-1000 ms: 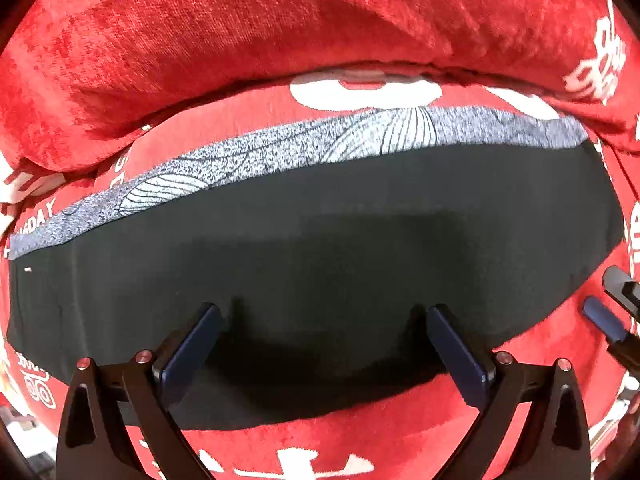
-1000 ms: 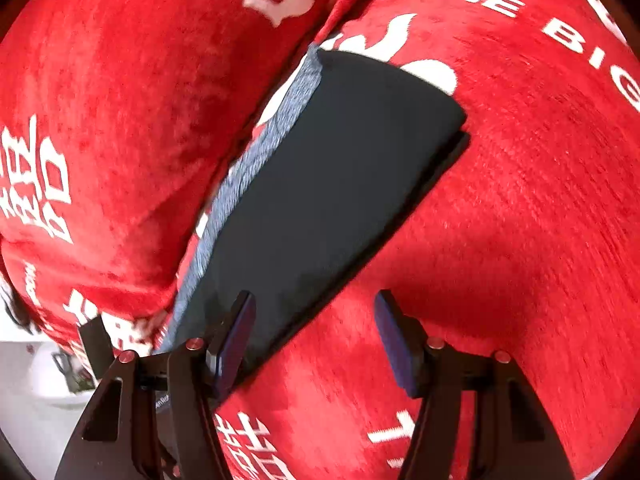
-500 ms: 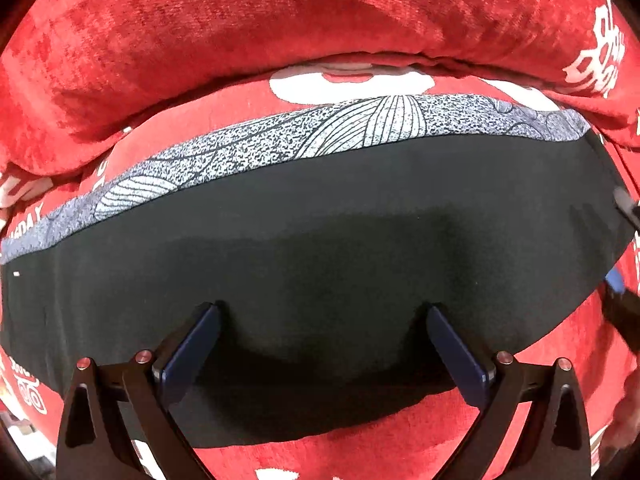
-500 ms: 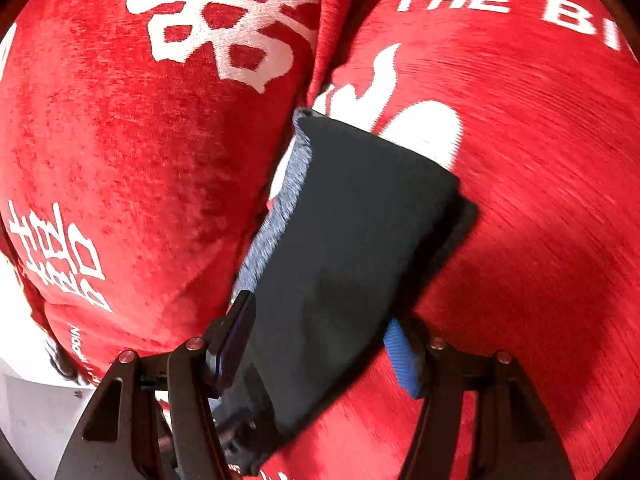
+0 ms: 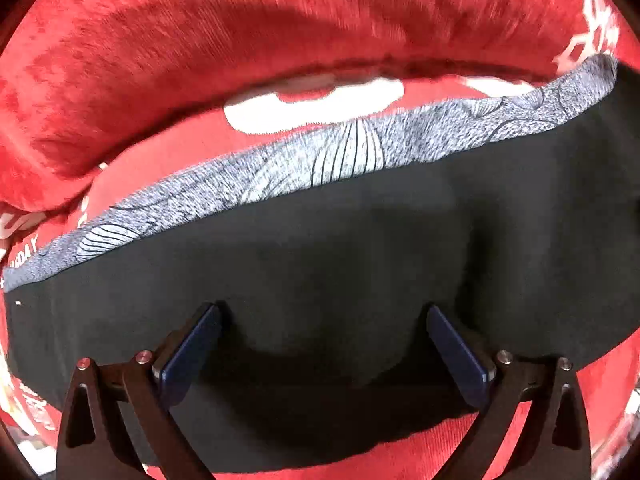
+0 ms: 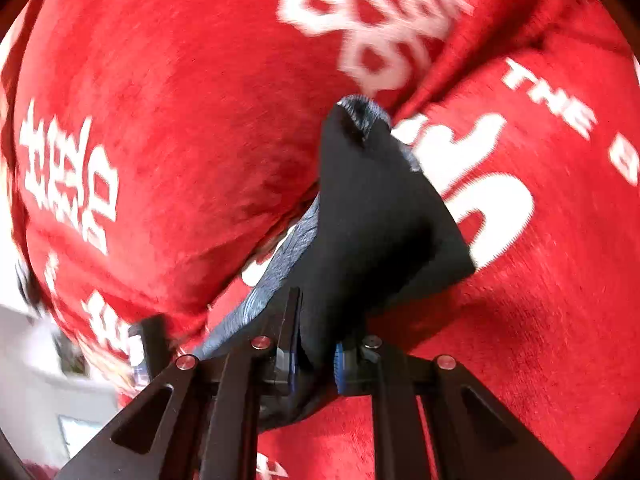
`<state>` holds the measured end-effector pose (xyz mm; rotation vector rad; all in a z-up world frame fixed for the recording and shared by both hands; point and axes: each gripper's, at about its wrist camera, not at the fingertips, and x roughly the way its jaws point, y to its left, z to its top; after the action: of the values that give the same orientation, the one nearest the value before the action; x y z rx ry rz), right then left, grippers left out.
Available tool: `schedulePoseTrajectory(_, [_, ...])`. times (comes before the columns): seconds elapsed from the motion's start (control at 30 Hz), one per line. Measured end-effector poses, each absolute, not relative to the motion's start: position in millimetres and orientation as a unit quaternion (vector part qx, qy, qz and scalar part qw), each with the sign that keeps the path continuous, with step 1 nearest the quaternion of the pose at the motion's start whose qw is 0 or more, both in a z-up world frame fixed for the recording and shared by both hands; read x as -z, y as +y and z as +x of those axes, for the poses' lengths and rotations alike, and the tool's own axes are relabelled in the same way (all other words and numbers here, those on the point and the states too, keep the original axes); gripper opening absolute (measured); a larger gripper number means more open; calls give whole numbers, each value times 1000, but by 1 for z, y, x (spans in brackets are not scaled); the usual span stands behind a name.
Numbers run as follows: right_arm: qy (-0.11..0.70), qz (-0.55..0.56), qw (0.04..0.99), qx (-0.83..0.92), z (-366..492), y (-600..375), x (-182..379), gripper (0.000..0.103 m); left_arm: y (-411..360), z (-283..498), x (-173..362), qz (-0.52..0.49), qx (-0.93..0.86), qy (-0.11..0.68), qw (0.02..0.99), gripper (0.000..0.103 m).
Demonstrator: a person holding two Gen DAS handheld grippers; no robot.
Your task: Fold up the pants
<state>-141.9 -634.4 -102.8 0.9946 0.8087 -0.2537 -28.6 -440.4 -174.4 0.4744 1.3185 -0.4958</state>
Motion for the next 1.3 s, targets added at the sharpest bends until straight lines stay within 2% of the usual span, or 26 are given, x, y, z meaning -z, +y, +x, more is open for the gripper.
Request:
schedulePoseTrajectory(0.13, [401, 371, 831, 105, -117, -607, 74, 14, -440, -22, 174, 211, 237, 611, 725, 103])
schedulePoseTrajectory(0.33, [416, 294, 855, 99, -100, -574, 47, 14, -414, -7, 155, 179, 245, 621, 723, 103])
schedulePoseTrajectory(0.7, [458, 87, 879, 102, -60, -451, 17, 14, -258, 44, 108, 142, 203, 597, 763, 103])
schedulePoseTrajectory(0.8, [480, 28, 872, 87, -36, -399, 31, 14, -204, 55, 109, 131, 166, 605, 768, 103])
schedulePoseTrajectory(0.97, [541, -8, 839, 59, 2, -325, 89, 15, -125, 75, 133, 117, 112, 629, 761, 103])
schedulePoseTrajectory(1.1, [572, -111, 807, 92, 13, -275, 127, 25, -92, 77, 137, 106, 105, 633, 759, 103])
schedulePoseTrajectory(1.2, [569, -174, 796, 112, 12, -249, 125, 33, -86, 83, 137, 97, 113, 634, 759, 103])
schedulePoseTrajectory(1.3, [559, -193, 801, 95, 3, -231, 100, 33, -85, 86, 125, 87, 132, 633, 758, 103])
